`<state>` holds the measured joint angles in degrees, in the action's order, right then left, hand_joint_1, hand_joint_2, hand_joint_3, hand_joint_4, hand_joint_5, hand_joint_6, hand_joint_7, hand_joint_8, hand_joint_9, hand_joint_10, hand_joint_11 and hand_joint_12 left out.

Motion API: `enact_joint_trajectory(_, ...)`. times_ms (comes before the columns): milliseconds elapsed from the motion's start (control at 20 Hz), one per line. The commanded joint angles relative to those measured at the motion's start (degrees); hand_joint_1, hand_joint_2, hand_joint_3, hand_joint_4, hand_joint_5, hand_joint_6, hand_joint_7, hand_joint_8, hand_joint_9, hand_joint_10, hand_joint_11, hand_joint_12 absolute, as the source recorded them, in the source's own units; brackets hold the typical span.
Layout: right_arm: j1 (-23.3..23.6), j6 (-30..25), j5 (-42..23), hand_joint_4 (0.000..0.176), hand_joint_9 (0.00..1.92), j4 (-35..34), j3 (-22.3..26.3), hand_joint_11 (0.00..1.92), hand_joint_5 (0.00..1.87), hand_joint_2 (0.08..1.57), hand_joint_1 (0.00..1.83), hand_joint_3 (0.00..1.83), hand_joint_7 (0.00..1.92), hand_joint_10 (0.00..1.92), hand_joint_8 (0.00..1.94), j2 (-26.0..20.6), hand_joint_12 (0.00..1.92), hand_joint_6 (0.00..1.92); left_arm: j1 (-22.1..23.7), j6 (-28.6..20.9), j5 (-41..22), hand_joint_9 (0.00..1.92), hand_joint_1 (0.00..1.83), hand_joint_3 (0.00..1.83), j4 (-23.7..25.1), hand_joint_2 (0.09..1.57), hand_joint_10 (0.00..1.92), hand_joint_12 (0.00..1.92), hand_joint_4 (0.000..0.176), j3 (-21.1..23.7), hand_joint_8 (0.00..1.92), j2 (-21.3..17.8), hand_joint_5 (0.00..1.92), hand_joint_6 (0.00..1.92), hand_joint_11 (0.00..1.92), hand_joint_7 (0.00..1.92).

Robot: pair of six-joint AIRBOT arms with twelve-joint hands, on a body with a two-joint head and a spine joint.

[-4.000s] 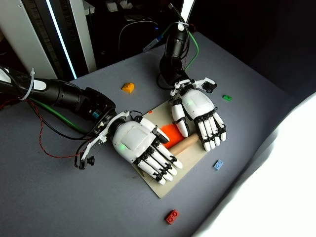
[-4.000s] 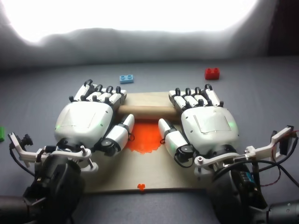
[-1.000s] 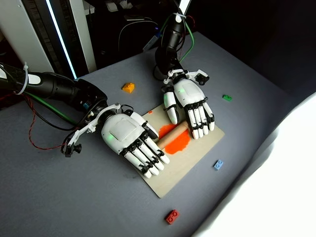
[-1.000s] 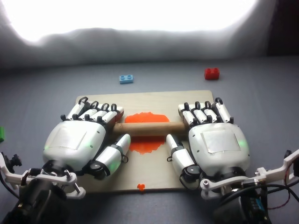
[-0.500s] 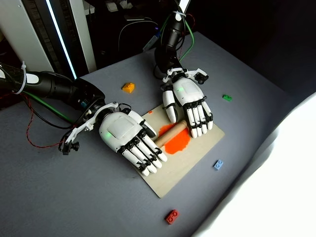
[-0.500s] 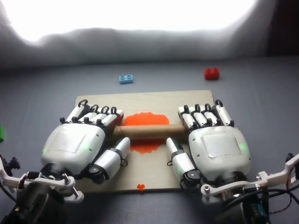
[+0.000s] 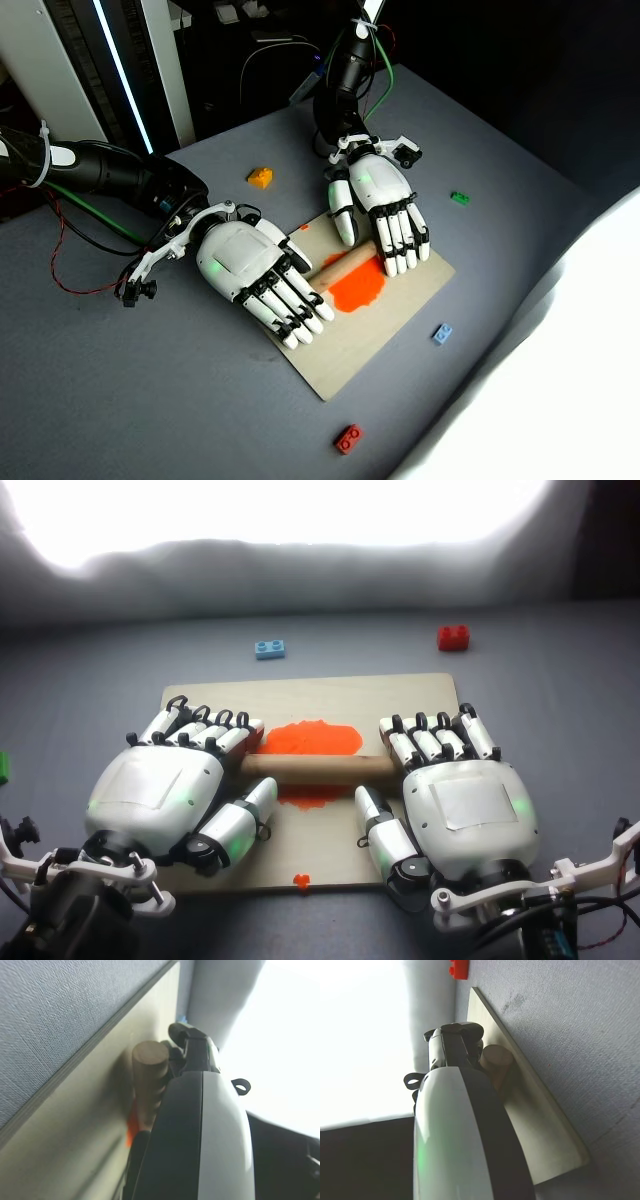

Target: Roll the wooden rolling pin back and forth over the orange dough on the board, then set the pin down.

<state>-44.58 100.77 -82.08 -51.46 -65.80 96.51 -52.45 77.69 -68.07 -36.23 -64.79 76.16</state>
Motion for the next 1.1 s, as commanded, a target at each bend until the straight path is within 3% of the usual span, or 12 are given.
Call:
enact_joint_trajectory(0,-0.58,0.36,-2.62,0.0,0.41,2.94,0.25,0.0,0.37,1.57,0.0,0.02,0.43,0.0,0.0,-0.02,0.98,0.0,-0.56,-0.07,-3.05,0.36,0.0,0.09,1.67,1.57,0.0,0.62,0.0,0.24,0.0,-0.2,0.4,0.0,0.0,0.46)
enact_joint_trajectory(500,-0.76,1.13,-3.42,0.0,0.42,3.11,0.45,0.0,0.37,1.57,0.0,0.04,0.44,0.0,0.0,-0.13,0.93,0.0,-1.49,-0.02,-3.04,0.36,0.0,0.1,2.3,1.57,0.01,0.63,0.0,2.35,0.01,-1.25,0.41,0.01,0.0,0.47)
enact_joint_trajectory(950,-0.96,2.23,-4.22,0.0,0.43,3.13,0.56,0.0,0.38,1.57,0.0,0.02,0.45,0.01,0.01,-0.19,1.01,0.01,-3.43,0.91,-6.8,0.36,0.0,0.09,2.98,1.57,0.01,0.65,0.0,3.53,0.01,-1.28,0.42,0.01,0.0,0.47)
enact_joint_trajectory(1050,-0.99,2.32,-4.31,0.0,0.42,3.13,0.57,0.0,0.37,1.57,0.0,0.03,0.44,0.0,0.0,-0.22,0.95,0.01,-3.81,0.97,-7.36,0.36,0.0,0.1,3.28,1.57,0.0,0.65,0.0,3.65,0.0,-1.28,0.41,0.01,0.0,0.47)
